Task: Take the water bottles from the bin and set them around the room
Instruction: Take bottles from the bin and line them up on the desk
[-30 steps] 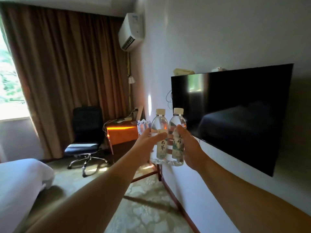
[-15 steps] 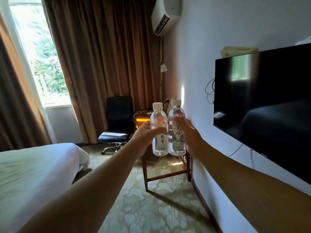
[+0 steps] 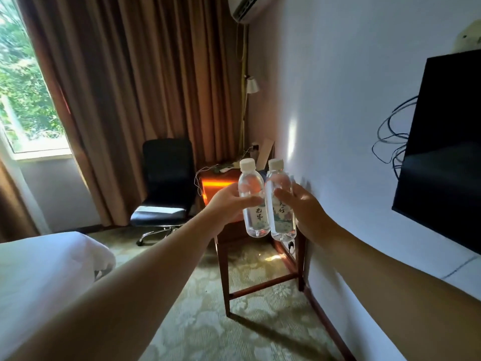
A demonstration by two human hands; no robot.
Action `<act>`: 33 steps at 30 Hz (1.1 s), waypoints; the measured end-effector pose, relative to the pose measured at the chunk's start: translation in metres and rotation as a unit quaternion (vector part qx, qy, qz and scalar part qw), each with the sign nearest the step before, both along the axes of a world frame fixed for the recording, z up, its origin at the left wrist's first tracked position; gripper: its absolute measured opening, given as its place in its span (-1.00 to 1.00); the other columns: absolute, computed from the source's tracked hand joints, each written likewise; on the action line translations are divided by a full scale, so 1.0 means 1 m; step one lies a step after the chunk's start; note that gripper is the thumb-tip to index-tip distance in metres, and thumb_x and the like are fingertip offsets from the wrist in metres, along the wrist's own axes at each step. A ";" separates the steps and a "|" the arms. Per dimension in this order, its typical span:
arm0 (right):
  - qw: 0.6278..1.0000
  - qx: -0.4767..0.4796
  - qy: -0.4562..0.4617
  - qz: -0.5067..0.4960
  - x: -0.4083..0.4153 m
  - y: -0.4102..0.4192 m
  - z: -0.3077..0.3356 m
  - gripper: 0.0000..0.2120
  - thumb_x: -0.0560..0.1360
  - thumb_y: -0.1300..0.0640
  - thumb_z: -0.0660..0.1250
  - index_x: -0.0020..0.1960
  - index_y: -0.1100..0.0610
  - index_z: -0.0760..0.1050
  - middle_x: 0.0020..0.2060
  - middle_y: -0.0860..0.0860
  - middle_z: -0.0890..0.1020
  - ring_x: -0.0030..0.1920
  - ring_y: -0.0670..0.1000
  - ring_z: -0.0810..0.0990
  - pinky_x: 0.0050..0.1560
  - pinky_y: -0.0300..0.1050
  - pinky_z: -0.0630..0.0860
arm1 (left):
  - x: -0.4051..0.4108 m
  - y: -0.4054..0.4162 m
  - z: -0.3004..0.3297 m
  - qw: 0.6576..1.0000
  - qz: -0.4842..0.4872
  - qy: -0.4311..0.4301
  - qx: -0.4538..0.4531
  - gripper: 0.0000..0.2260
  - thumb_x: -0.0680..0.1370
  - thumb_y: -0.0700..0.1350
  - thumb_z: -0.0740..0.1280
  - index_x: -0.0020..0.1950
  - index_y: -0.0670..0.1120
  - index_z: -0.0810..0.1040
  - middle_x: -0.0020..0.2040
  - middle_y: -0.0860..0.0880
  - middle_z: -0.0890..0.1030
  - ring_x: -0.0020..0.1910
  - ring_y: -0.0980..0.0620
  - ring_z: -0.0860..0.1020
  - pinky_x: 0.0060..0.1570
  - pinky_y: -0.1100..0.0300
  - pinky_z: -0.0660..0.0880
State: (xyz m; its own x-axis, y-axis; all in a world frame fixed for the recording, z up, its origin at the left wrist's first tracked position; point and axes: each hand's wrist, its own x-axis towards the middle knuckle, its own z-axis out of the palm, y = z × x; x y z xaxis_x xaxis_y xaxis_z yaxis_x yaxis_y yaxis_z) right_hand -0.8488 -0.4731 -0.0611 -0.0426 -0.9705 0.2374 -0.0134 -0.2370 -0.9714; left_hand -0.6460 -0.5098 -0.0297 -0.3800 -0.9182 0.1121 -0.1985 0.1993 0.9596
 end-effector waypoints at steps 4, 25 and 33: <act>0.999 0.009 0.004 -0.035 0.015 -0.077 -0.006 -0.49 0.41 -0.14 0.50 0.31 -0.04 0.54 0.12 0.05 0.71 0.14 0.10 0.70 0.15 0.15 0.62 | 0.014 -0.086 -0.004 1.000 -0.019 -0.019 -0.006 -0.54 0.41 -0.08 0.56 0.29 -0.02 0.57 0.15 -0.03 0.67 0.15 -0.04 0.64 0.26 -0.14 0.53; 0.979 0.092 0.063 -0.169 -0.053 -0.475 -0.087 -0.68 0.38 -0.05 0.57 0.12 -0.13 0.65 0.06 -0.09 0.73 0.12 -0.06 0.67 0.20 0.03 0.57 | -0.069 -0.551 -0.085 0.985 -0.121 -0.104 0.070 -0.30 0.28 -0.09 0.66 0.32 0.16 0.41 0.23 0.02 0.63 0.21 0.01 0.59 0.27 -0.11 0.53; 0.939 0.167 0.087 -0.288 -0.088 -0.572 -0.133 -0.72 0.32 0.03 0.62 0.00 -0.04 0.65 -0.12 -0.18 0.75 -0.12 -0.22 0.70 0.01 -0.16 0.59 | -0.137 -0.690 -0.137 0.961 -0.220 -0.161 0.050 -0.30 0.23 0.07 0.67 0.30 0.21 0.46 0.15 0.13 0.61 0.11 0.11 0.60 0.18 0.01 0.59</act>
State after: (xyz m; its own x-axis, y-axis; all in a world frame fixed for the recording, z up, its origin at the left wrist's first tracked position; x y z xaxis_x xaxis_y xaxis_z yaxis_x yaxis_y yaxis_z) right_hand -0.9370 -1.0452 -0.1938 -0.5725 -0.8196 -0.0239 -0.2108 0.1753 -0.9617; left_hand -0.7832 -1.1995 -0.1663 -0.7334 -0.6615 -0.1568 -0.4061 0.2413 0.8814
